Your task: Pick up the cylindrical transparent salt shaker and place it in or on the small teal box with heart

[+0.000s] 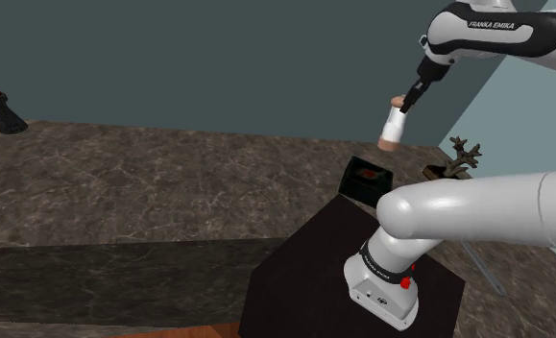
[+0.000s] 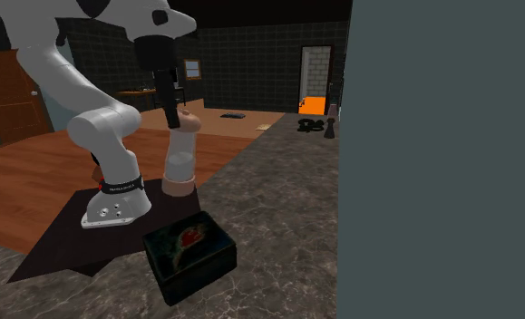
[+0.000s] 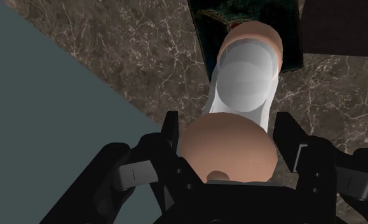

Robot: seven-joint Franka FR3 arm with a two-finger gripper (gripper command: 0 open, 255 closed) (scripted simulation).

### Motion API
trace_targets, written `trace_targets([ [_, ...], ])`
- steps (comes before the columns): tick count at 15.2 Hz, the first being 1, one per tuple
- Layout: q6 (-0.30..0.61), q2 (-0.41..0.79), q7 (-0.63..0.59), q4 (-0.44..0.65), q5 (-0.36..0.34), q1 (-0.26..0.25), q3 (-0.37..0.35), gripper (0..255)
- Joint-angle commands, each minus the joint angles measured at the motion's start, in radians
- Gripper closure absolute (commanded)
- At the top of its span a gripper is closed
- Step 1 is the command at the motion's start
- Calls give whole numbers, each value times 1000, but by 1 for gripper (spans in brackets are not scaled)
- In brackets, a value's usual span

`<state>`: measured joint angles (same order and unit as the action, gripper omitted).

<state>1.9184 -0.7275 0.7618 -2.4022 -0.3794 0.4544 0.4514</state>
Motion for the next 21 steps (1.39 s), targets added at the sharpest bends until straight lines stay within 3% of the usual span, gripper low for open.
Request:
trace_targets([
  [1, -44, -64, 33, -14, -18, 29, 8, 255],
  [21, 226, -33, 3, -255, -102, 61, 94, 255],
])
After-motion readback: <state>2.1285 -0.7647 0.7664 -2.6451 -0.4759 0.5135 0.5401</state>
